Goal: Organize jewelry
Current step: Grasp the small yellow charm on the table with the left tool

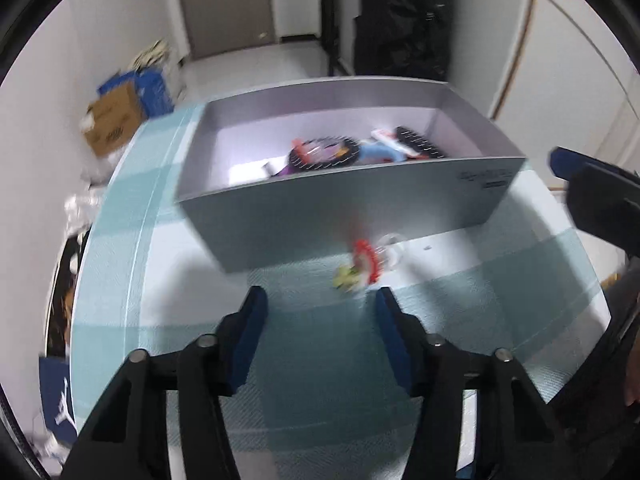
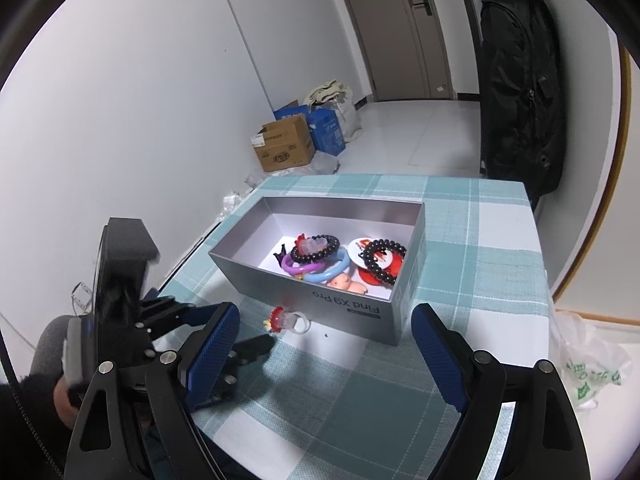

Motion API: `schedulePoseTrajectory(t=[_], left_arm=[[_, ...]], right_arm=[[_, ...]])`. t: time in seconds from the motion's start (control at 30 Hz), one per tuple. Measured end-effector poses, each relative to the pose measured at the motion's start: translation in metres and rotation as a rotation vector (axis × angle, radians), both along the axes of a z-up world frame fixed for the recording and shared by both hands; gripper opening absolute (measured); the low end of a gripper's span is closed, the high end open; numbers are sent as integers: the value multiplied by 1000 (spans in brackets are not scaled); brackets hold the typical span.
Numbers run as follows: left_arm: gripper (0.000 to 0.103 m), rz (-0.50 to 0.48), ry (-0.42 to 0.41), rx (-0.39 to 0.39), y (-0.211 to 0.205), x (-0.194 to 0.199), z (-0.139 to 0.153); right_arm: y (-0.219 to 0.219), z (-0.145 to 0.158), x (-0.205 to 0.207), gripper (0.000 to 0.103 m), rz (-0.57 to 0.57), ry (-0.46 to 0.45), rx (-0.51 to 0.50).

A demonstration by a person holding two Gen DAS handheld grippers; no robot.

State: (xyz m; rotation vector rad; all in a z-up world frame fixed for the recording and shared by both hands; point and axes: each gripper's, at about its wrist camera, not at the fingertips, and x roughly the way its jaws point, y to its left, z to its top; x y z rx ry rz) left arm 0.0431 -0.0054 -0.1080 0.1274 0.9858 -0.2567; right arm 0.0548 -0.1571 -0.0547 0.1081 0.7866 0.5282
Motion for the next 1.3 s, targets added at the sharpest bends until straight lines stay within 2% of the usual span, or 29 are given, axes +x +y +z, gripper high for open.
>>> schedulePoseTrajectory(t=[0.13, 0.2, 0.3, 0.4, 0.57, 0.7, 0.9, 1.03, 1.13, 1.3], left_arm=[[32, -31, -16, -2, -4, 1, 0], [19, -65, -26, 5, -7, -2, 0], [15, -100, -41, 32, -11, -7, 0], [11, -105, -14, 2, -5, -5, 2], [11, -82, 63, -116, 8, -2, 5], [11, -70, 106, -181, 14, -2, 6], [11, -80, 139, -227, 14, -5, 9], [11, -75, 184, -312, 20, -1, 10], [11, -58, 224, -344, 24, 5, 6], [11, -56, 256, -359, 24, 6, 4]], right_arm=[[1, 0, -1, 88, 2, -2, -5], [1, 0, -1, 88, 2, -1, -5], [-1, 0, 0, 88, -2, 2, -3], [-2, -1, 1, 88, -7, 7, 1], [-2, -3, 2, 88, -10, 15, -3], [-2, -4, 2, 88, -14, 23, -9], [-2, -8, 4, 88, -20, 37, -19], [0, -11, 5, 88, -18, 49, -25], [2, -14, 6, 88, -6, 62, -31], [6, -23, 8, 88, 34, 123, 4]])
